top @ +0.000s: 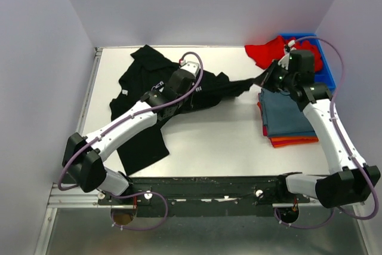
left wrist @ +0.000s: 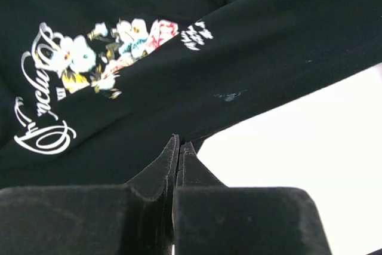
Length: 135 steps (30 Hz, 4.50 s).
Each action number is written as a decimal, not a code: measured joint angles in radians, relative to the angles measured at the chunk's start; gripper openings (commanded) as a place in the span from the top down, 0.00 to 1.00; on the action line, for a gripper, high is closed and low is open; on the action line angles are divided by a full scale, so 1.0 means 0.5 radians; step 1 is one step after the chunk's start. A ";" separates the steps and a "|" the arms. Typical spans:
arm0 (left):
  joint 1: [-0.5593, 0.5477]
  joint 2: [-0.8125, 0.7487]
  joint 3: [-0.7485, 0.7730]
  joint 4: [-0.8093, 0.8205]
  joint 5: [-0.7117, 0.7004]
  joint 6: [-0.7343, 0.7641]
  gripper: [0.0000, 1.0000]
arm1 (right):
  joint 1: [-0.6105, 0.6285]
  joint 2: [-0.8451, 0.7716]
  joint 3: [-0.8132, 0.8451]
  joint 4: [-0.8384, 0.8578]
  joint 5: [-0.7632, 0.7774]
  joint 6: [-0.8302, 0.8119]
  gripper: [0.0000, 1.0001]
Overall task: Fold and stack the t-shirts
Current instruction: Flatten out the tshirt
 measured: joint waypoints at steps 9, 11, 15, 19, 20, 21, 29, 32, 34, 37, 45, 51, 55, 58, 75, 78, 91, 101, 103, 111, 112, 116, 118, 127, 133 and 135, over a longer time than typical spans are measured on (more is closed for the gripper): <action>-0.027 -0.143 -0.163 0.086 0.233 -0.037 0.97 | -0.021 -0.227 -0.087 -0.062 -0.121 -0.081 0.99; -0.050 -0.145 -0.323 0.086 0.302 -0.063 0.73 | -0.021 -0.253 -0.262 -0.089 -0.163 -0.089 0.99; -0.123 -0.145 -0.510 0.081 0.391 -0.106 0.39 | -0.021 -0.333 -0.516 -0.151 -0.201 -0.087 0.99; -0.137 -0.145 -0.557 0.089 0.427 -0.138 0.37 | -0.021 -0.320 -0.535 -0.115 -0.222 -0.088 0.99; -0.137 -0.143 -0.540 0.091 0.427 -0.140 0.37 | -0.021 -0.285 -0.535 -0.092 -0.226 -0.087 0.99; -0.135 -0.127 -0.501 0.087 0.427 -0.140 0.37 | -0.021 -0.233 -0.539 -0.053 -0.230 -0.085 0.99; -0.134 0.311 0.078 0.128 0.362 -0.072 0.38 | -0.021 0.215 -0.565 0.197 -0.228 -0.021 0.86; -0.133 0.567 0.343 0.113 0.325 -0.031 0.38 | -0.021 0.356 -0.525 0.243 -0.162 -0.012 0.66; -0.132 0.718 0.472 0.112 0.321 -0.014 0.38 | -0.021 0.375 -0.523 0.260 -0.092 -0.017 0.55; -0.131 0.902 0.606 0.099 0.323 -0.001 0.39 | -0.021 0.333 -0.543 0.295 -0.018 -0.026 0.55; -0.127 1.114 0.693 0.074 0.373 -0.002 0.41 | -0.021 0.021 -0.899 0.365 -0.014 -0.040 0.55; -0.124 0.984 0.519 0.146 0.437 -0.011 0.41 | -0.021 0.060 -1.009 0.392 -0.014 -0.053 0.57; -0.124 0.809 0.353 0.162 0.456 -0.011 0.41 | -0.021 0.120 -1.033 0.472 -0.015 -0.056 0.66; -0.124 0.665 0.249 0.163 0.455 -0.011 0.41 | -0.021 0.150 -1.046 0.510 -0.013 -0.060 0.72; 0.175 -0.139 -0.451 0.156 0.314 -0.359 0.40 | -0.021 0.217 -1.134 0.594 0.005 -0.072 0.92; 0.268 -0.365 -0.603 0.132 0.249 -0.486 0.39 | -0.021 0.217 -1.136 0.598 0.012 -0.072 0.99; 0.816 -0.729 -1.035 0.046 -0.129 -0.955 0.54 | -0.021 0.154 -0.905 0.592 0.036 0.023 0.99; 1.176 -0.324 -1.038 0.034 -0.157 -1.301 0.57 | -0.021 0.318 -0.775 0.694 -0.111 0.124 0.99; 1.218 -0.218 -1.021 0.043 -0.150 -1.321 0.57 | -0.021 0.322 -0.775 0.716 -0.132 0.136 0.99; 1.261 0.210 -0.738 0.049 -0.072 -1.334 0.57 | -0.021 0.488 -0.721 0.769 -0.172 0.176 0.99; 1.263 0.240 -0.708 0.048 -0.069 -1.334 0.57 | -0.021 0.522 -0.689 0.762 -0.171 0.181 0.99; 1.269 0.437 -0.492 0.027 -0.046 -1.335 0.57 | -0.027 0.667 -0.425 0.669 -0.160 0.193 0.99; 1.272 0.557 -0.352 0.030 -0.031 -1.346 0.57 | -0.050 0.745 -0.224 0.604 -0.157 0.192 0.99; 1.270 0.993 0.274 0.047 0.103 -1.385 0.54 | -0.265 0.838 0.343 0.426 -0.186 0.174 1.00; 1.266 0.768 0.261 -0.028 0.085 -1.280 0.52 | -0.294 0.646 0.104 0.387 -0.262 0.157 0.99; 1.269 0.541 0.137 -0.062 0.064 -1.243 0.50 | -0.294 0.543 -0.085 0.446 -0.304 0.161 0.99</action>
